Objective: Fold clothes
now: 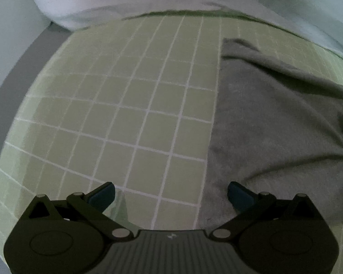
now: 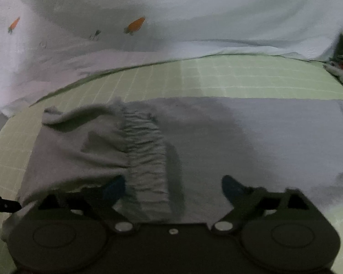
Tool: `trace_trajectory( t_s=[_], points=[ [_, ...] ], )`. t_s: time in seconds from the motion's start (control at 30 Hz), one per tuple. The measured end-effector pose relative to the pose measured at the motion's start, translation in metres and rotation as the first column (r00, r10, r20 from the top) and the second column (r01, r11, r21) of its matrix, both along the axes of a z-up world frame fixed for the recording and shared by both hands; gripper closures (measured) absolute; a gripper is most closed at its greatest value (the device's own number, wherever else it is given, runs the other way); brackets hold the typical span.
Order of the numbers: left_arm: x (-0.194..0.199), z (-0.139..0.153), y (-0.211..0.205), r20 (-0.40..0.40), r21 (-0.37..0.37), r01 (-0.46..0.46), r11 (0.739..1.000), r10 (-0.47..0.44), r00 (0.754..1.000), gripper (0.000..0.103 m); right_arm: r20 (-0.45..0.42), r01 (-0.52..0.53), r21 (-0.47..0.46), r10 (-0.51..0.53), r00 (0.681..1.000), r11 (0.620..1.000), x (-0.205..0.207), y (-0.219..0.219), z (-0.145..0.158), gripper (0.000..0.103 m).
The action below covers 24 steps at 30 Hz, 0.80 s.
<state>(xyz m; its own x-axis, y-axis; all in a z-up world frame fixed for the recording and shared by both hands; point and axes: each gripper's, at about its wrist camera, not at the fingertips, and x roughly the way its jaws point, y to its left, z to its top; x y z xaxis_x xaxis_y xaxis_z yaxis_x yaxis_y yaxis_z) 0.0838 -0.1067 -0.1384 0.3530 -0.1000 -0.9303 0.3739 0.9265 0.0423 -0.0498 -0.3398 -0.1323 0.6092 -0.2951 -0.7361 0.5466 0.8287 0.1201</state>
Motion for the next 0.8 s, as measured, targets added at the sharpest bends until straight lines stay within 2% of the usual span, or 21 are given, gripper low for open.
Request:
trace_trajectory(
  t_s=[0.1, 0.3, 0.47, 0.57, 0.8],
  points=[
    [-0.011, 0.011, -0.007, 0.03, -0.002, 0.022, 1.0, -0.022, 0.999, 0.0, 0.017, 0.064, 0.006, -0.064, 0.998, 0.998, -0.029, -0.01, 0.003, 0.002],
    [-0.045, 0.022, -0.036, 0.059, -0.011, 0.082, 0.997, -0.081, 0.995, 0.0, -0.06, 0.276, 0.067, -0.272, 0.96, 0.959, -0.103, -0.048, -0.012, 0.001],
    [-0.075, 0.017, -0.073, 0.035, -0.011, 0.098, 0.995, -0.097, 0.995, 0.0, -0.074, 0.437, 0.116, -0.431, 0.899, 0.892, -0.161, -0.098, -0.024, 0.001],
    [-0.086, 0.018, -0.092, 0.034, -0.004, 0.094, 0.996, -0.094, 0.995, 0.0, -0.08, 0.507, 0.088, -0.501, 0.862, 0.858, -0.19, -0.131, -0.03, 0.0],
    [-0.096, 0.016, -0.124, 0.04, 0.001, 0.05, 0.999, -0.05, 0.998, 0.0, 0.016, 0.594, 0.057, -0.596, 0.803, 0.802, -0.229, -0.199, -0.031, 0.0]
  ],
)
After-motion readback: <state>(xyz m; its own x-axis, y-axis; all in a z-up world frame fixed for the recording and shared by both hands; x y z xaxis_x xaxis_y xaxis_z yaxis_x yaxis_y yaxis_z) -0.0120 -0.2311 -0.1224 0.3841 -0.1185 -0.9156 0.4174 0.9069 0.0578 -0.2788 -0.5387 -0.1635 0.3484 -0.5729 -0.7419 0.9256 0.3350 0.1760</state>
